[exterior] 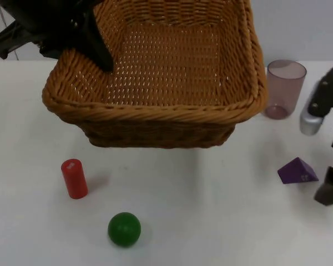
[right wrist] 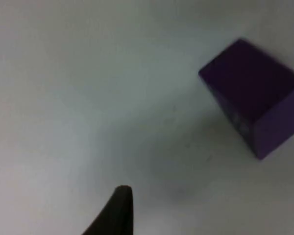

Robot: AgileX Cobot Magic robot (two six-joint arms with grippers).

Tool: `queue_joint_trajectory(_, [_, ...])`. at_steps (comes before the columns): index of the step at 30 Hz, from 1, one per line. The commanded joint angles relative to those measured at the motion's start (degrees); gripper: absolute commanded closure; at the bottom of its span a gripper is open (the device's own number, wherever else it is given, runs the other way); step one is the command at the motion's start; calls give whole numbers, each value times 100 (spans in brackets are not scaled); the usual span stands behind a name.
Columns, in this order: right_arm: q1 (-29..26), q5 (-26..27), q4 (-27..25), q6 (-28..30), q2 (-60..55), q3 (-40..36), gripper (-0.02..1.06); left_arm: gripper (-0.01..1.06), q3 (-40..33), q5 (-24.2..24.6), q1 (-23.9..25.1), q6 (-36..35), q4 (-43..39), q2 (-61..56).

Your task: Pick up the basket with the left hand and place the triangular block into the basket with the right hand.

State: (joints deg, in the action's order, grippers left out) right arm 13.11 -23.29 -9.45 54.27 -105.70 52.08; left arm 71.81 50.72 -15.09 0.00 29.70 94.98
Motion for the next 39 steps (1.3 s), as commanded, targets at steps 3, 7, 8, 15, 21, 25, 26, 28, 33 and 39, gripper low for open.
queue_joint_trajectory(3, [29,-354,33,197,-311,646,0,105,5,-96,-31,0,122,-86])
queue_joint_trajectory(7, [29,-1308,33,233,-779,1558,0,105,5,-158,-31,0,122,-86])
queue_joint_trajectory(8, [29,-1308,33,233,-779,1558,0,105,5,-158,-31,0,122,-86])
queue_joint_trajectory(15, [29,-2558,33,233,-1413,2489,0,105,5,-169,-31,0,122,-86])
queue_joint_trajectory(21, [29,-2531,33,324,-1532,2495,1,105,5,-204,-31,0,122,-86])
queue_joint_trajectory(25, [29,-2531,33,341,-1603,2495,4,105,5,-215,-31,0,122,-70])
queue_joint_trajectory(26, [29,-2531,33,341,-1632,2495,5,105,5,-215,-31,0,122,-70])
queue_joint_trajectory(28, [29,-2531,33,341,-1637,2495,6,105,5,-215,-31,0,122,-70])
queue_joint_trajectory(33, [29,-2378,33,341,-1698,2495,8,105,5,-215,-31,0,122,-70])
queue_joint_trajectory(39, [29,-2207,33,370,-1698,2495,15,105,5,-215,-31,0,122,-70])
